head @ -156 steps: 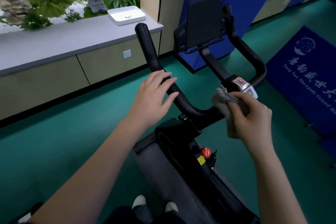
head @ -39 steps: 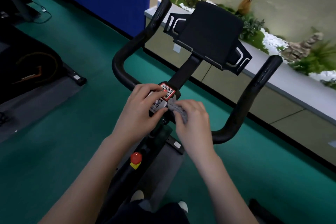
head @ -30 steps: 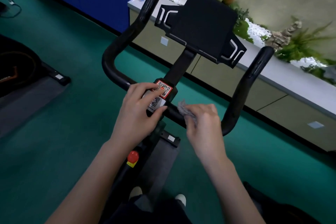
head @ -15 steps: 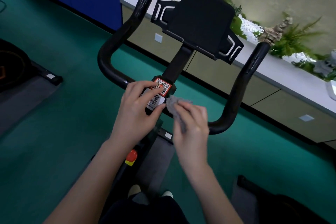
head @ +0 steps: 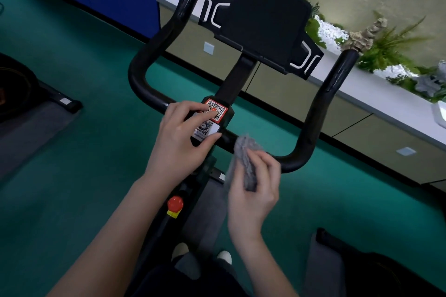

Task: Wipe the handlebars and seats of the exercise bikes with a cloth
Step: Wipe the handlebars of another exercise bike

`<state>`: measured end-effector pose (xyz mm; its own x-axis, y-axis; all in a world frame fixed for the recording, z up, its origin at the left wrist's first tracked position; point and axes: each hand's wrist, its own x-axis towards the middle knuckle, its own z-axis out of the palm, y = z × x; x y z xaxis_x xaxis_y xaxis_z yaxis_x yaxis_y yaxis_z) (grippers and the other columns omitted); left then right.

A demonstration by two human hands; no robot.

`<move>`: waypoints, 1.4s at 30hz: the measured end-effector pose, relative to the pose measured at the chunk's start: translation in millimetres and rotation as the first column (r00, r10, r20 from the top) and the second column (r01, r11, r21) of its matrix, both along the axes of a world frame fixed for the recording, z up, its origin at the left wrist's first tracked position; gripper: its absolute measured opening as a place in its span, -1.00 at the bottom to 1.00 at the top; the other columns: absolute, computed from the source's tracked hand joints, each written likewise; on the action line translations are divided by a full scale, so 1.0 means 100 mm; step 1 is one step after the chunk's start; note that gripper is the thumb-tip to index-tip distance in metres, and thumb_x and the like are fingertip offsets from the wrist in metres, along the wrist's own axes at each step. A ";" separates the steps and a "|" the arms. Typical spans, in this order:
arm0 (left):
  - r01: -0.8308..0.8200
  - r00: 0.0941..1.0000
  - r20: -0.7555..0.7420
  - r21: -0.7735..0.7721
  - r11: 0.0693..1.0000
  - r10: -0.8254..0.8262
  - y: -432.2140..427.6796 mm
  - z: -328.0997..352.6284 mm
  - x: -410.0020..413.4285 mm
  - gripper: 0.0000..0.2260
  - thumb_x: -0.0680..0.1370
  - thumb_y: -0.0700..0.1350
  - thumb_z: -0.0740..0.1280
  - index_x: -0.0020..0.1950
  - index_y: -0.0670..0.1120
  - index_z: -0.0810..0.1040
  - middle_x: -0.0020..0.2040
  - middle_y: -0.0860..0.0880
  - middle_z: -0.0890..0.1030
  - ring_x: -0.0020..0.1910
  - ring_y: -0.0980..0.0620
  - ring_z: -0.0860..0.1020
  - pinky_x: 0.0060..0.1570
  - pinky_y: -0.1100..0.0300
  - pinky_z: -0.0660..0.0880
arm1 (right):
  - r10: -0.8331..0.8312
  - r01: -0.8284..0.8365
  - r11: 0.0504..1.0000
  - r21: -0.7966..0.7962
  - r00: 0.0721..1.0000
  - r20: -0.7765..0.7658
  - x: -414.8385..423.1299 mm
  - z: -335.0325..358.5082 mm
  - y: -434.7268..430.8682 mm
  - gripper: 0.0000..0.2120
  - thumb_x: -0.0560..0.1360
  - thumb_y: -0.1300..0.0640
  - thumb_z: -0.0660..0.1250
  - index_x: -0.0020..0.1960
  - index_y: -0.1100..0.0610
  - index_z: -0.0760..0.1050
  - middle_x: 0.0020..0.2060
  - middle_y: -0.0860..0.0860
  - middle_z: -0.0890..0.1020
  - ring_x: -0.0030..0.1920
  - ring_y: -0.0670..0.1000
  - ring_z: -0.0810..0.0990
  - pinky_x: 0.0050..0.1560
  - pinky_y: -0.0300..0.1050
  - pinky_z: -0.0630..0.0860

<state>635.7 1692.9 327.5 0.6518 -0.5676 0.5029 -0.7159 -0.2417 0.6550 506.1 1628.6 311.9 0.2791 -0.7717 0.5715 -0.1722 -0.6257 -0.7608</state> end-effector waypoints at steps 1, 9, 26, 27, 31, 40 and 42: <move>0.012 1.000 0.002 0.001 1.000 -0.012 0.01 0.01 0.02 -0.68 0.42 -0.11 0.48 0.15 -0.15 0.61 0.12 -0.07 0.54 0.09 -0.09 0.43 0.13 -0.01 0.42 | 0.016 -0.016 1.000 0.020 1.000 0.016 0.09 -0.02 0.07 -0.78 0.38 0.42 0.40 0.02 0.31 0.61 -0.04 0.10 0.52 0.03 -0.10 0.53 0.15 -0.34 0.44; 0.056 0.998 0.016 0.045 0.997 -0.057 0.05 0.06 0.09 -0.72 0.46 -0.20 0.42 0.17 -0.12 0.62 0.12 -0.04 0.54 0.07 -0.01 0.41 0.17 0.32 0.29 | 0.036 -0.037 0.999 0.040 0.999 0.026 0.38 -0.15 0.25 -0.81 0.44 0.40 0.35 0.05 0.31 0.57 -0.04 0.10 0.50 0.05 -0.07 0.53 0.15 -0.24 0.49; 0.025 1.000 -0.002 0.061 0.998 -0.025 0.04 0.05 0.01 -0.71 0.48 -0.18 0.41 0.21 -0.11 0.60 0.14 -0.05 0.53 0.10 -0.01 0.38 0.22 0.39 0.23 | -0.212 0.212 0.977 0.004 0.976 -0.058 -0.65 -0.21 -0.37 -0.81 0.41 0.45 0.37 0.01 0.30 0.56 -0.06 0.13 0.54 -0.04 -0.06 0.50 0.04 -0.27 0.49; 0.025 1.000 0.001 0.059 0.998 -0.025 0.04 0.05 0.01 -0.71 0.48 -0.18 0.41 0.20 -0.11 0.60 0.13 -0.05 0.53 0.10 0.00 0.38 0.22 0.39 0.23 | -0.255 0.257 0.959 0.117 0.967 -0.024 -0.69 -0.18 -0.40 -0.83 0.44 0.40 0.37 0.01 0.24 0.54 -0.06 0.12 0.55 -0.05 -0.02 0.52 0.02 -0.26 0.49; 0.013 1.000 0.010 0.060 0.998 -0.014 0.03 0.05 0.00 -0.71 0.49 -0.19 0.41 0.20 -0.12 0.60 0.13 -0.05 0.53 0.09 0.06 0.34 0.20 0.42 0.21 | -0.303 0.247 0.780 0.575 0.953 0.003 -0.62 -0.15 -0.27 -0.87 0.49 0.26 0.35 -0.03 0.06 0.51 -0.13 -0.03 0.62 -0.05 0.04 0.60 0.02 -0.10 0.54; 0.010 0.999 0.040 0.057 0.998 -0.012 0.03 0.01 0.03 -0.72 0.50 -0.15 0.39 0.22 -0.10 0.59 0.12 -0.05 0.53 0.10 0.07 0.34 0.21 0.38 0.22 | -0.093 -0.060 0.510 0.858 0.988 0.125 0.10 -0.22 0.03 -0.91 0.50 0.25 0.35 -0.16 0.12 0.55 -0.20 0.08 0.66 -0.13 0.03 0.61 0.01 0.00 0.55; 0.012 0.998 0.057 0.055 0.998 -0.015 0.04 0.01 0.03 -0.72 0.50 -0.16 0.40 0.21 -0.10 0.59 0.12 -0.06 0.53 0.09 0.04 0.36 0.21 0.38 0.22 | -0.093 -0.160 0.439 0.884 0.971 0.222 0.28 -0.18 0.09 -0.88 0.51 0.30 0.33 -0.16 0.12 0.56 -0.19 0.07 0.66 -0.12 0.02 0.61 0.04 -0.02 0.54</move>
